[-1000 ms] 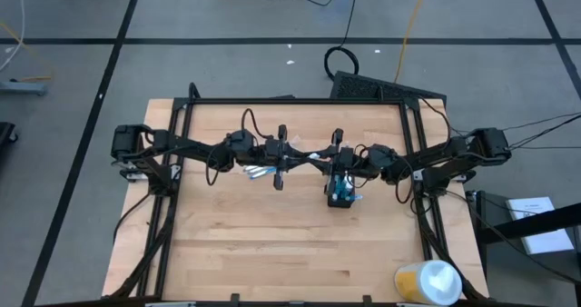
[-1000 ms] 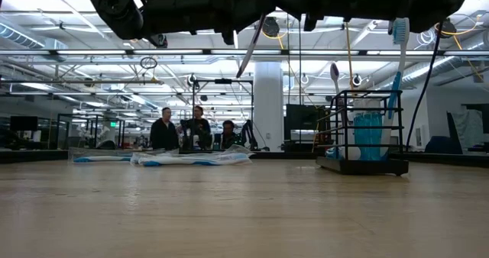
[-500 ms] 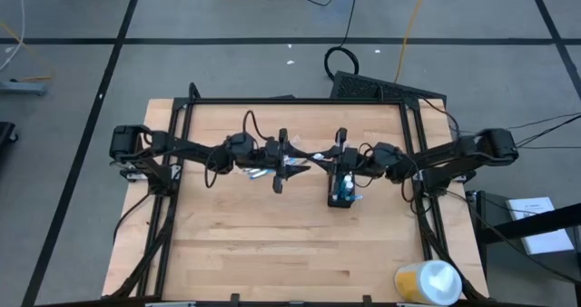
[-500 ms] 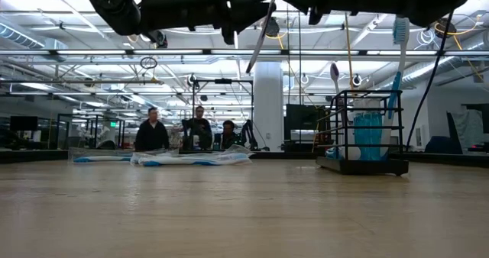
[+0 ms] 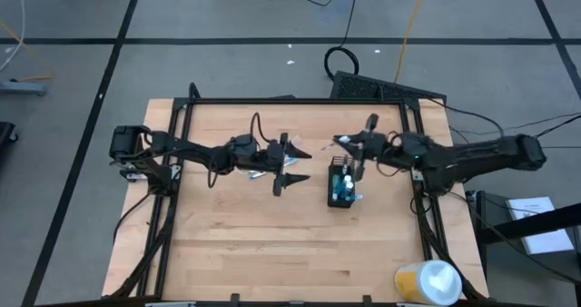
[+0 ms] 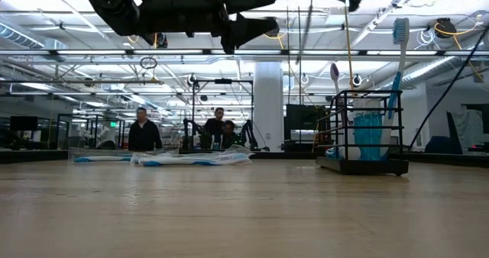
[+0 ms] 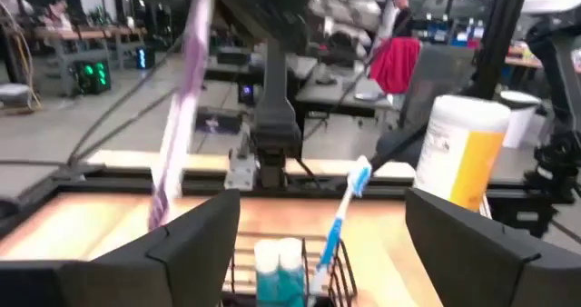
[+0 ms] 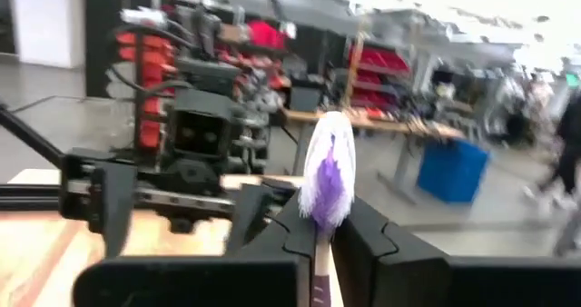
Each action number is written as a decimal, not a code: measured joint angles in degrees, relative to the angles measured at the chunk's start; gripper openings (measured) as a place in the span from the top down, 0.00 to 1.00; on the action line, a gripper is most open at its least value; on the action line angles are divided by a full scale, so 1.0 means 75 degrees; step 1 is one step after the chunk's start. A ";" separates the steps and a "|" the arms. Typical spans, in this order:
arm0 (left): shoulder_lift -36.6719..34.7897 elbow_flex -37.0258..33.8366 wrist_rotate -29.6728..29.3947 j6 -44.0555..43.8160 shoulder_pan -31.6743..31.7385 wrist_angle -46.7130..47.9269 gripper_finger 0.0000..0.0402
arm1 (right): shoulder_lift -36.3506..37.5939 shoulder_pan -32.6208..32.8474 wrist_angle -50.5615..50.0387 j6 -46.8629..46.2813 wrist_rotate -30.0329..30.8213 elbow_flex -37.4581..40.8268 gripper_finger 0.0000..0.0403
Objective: Pick & Place toothbrushing station
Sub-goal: Put the purple toothbrush into the top section of the mesh organizer
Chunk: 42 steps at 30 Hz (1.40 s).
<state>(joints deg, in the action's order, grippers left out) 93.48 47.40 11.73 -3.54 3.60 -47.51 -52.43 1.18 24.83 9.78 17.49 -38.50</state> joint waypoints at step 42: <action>0.0010 -0.0006 -0.0627 0.0004 0.0140 0.0835 0.23 | 0.1933 -0.0013 -0.2104 -0.2829 0.0467 0.2460 0.98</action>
<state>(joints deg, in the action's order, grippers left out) 93.56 47.35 7.03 -3.51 4.64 -41.25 -37.93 1.08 9.05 -11.44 20.99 -20.05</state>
